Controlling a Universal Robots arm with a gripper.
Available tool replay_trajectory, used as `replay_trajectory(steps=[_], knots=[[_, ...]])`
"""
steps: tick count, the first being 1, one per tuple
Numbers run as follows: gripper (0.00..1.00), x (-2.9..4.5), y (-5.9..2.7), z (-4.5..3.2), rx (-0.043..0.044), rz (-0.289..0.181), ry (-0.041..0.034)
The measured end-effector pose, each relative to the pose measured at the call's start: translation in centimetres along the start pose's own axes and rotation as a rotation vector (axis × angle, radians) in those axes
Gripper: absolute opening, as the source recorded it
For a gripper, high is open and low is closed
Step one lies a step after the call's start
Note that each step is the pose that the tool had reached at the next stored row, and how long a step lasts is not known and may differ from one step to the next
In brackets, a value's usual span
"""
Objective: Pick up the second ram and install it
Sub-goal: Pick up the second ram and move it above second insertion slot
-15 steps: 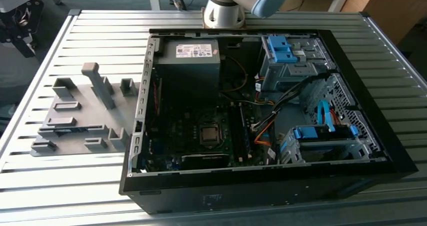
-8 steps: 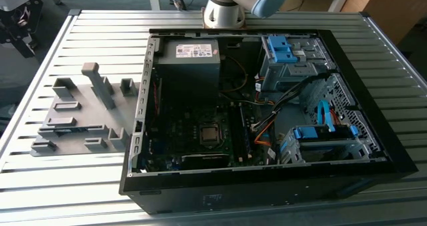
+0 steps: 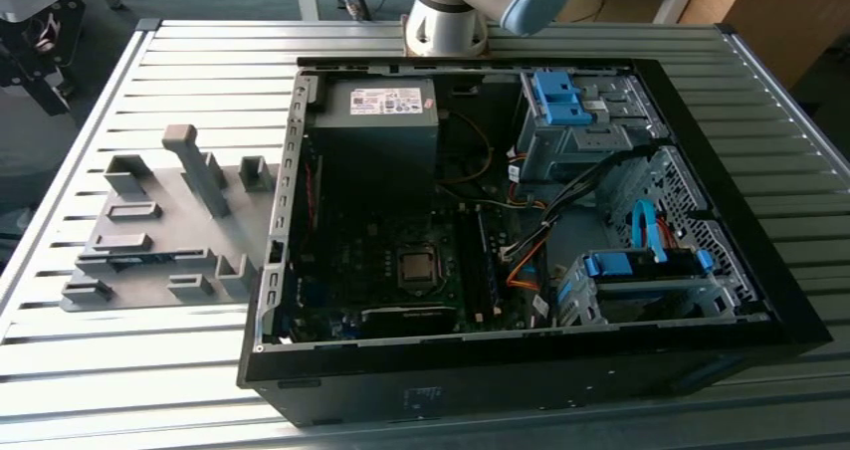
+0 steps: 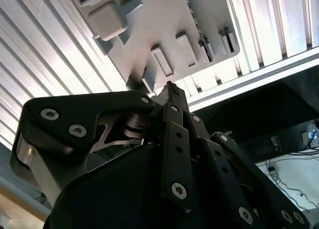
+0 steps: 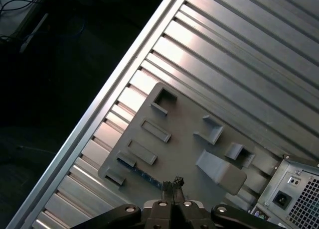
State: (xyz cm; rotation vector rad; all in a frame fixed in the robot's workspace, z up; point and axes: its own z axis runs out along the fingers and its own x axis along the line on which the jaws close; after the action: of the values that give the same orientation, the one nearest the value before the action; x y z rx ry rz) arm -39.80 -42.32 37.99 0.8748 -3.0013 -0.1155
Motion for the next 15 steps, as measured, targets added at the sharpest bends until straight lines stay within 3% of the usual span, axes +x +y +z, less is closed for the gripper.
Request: replay_trajectory(steps=[4, 10, 15], knots=[[0.11, 0.01, 0.00, 0.00, -0.0001, -0.015, 0.0010], [0.11, 0.03, 0.00, 0.02, -0.0007, -0.094, 0.0072], [0.11, 0.59, -0.18, 0.09, 0.0005, -0.111, 0.0063]])
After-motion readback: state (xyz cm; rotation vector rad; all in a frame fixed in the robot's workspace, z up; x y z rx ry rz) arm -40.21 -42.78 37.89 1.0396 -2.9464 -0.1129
